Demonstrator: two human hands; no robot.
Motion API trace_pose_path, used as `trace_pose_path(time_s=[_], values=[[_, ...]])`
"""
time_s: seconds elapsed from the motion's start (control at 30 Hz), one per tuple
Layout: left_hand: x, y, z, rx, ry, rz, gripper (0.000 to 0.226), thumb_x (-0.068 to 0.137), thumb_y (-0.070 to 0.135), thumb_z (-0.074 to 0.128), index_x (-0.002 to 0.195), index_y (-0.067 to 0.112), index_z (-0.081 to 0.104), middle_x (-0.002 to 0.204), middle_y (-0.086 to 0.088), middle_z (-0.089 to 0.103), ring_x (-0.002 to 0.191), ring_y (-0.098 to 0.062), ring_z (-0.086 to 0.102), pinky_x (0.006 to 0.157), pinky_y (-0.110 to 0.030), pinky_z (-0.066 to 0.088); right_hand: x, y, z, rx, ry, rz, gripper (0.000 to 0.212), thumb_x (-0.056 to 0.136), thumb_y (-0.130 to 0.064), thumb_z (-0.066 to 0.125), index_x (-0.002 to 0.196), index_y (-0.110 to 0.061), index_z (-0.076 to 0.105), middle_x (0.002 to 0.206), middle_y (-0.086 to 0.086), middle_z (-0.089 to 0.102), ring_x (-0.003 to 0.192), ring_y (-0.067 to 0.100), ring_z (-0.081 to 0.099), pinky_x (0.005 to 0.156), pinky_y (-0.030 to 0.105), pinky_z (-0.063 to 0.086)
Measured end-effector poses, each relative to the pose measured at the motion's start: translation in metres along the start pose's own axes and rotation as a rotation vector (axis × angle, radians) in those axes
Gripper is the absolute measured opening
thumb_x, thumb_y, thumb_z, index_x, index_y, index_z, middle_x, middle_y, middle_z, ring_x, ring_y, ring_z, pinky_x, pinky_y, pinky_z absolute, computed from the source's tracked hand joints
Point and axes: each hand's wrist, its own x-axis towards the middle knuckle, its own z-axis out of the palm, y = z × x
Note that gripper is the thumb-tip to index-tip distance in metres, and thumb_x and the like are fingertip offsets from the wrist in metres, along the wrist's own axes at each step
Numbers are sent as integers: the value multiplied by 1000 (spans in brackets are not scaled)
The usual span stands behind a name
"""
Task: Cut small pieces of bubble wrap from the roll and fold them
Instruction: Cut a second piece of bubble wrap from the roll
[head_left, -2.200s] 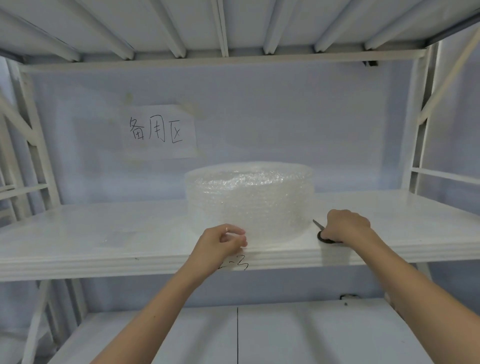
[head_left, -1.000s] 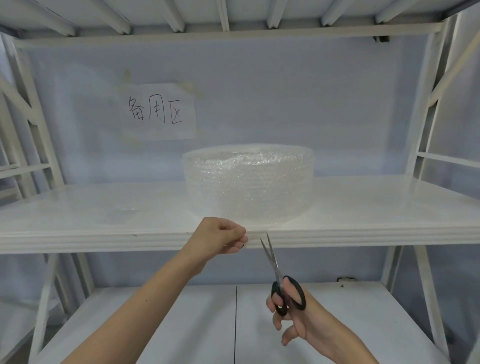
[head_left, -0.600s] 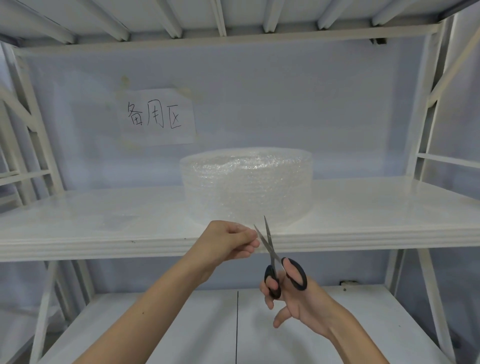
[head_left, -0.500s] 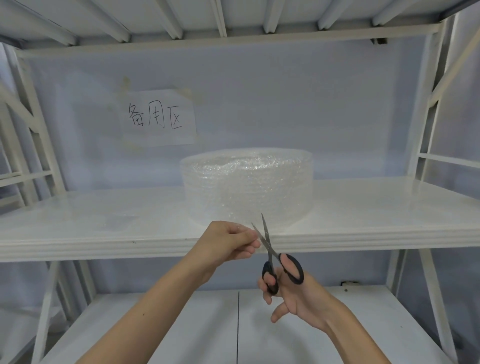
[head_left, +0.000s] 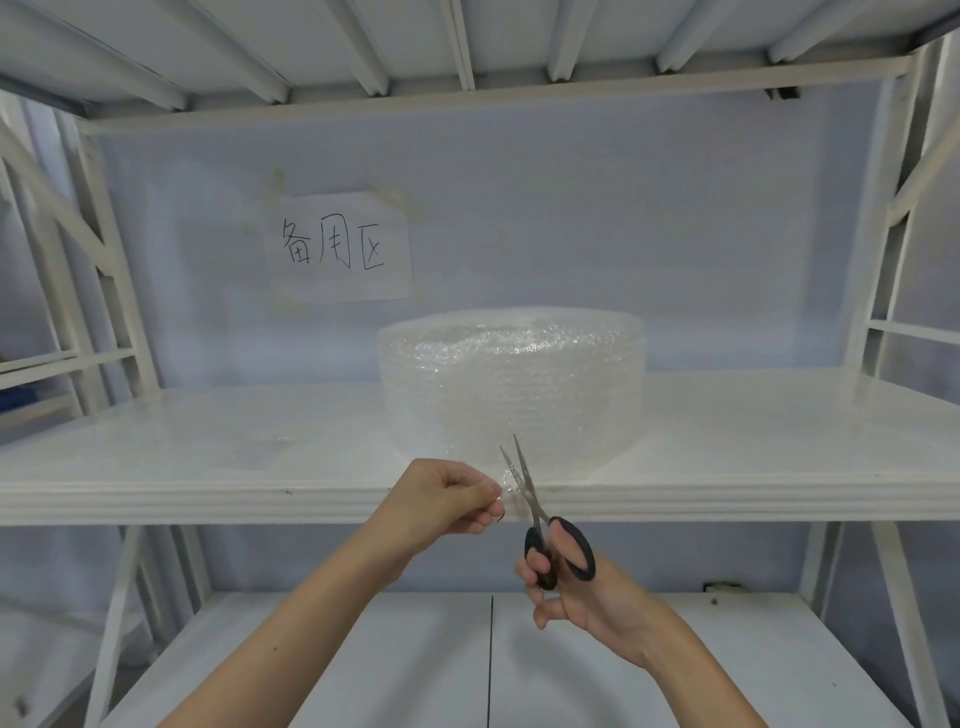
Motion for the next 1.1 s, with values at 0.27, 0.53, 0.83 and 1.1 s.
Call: trace_pose_path(time_s=[0.27,0.53,0.83,1.1], values=[[3,-6,-10,41,6,0,14,90,11,66,90,-1,73,74,-5,74,63,-10,64,69,-23,57,2,11,11,-53,108,-30,37,77,-47,63,56,-18,54,65,1,49,54,15,43,57,29,46],[1,-7,-14,59,-54,1,11,90,11,66,86,3,70,69,-3,70,63,-11,62,69,-22,56,10,4,15,-74,107,-20,37,83,-45,55,64,-13,51,68,1,50,60,17,45,57,33,49],[1,-4,-17,37,-37,10,12,86,18,71,89,7,73,82,-5,72,75,-14,66,84,-29,59,21,0,14,-154,154,-59,35,82,-41,60,58,-16,56,67,3,51,55,15,47,60,29,47],[2,18,0,-16,67,41,39,83,50,66,93,13,74,92,-5,77,75,-11,69,79,-31,60,22,-1,13,-216,195,-51,32,78,-40,63,64,-12,57,68,5,50,55,14,46,59,26,47]])
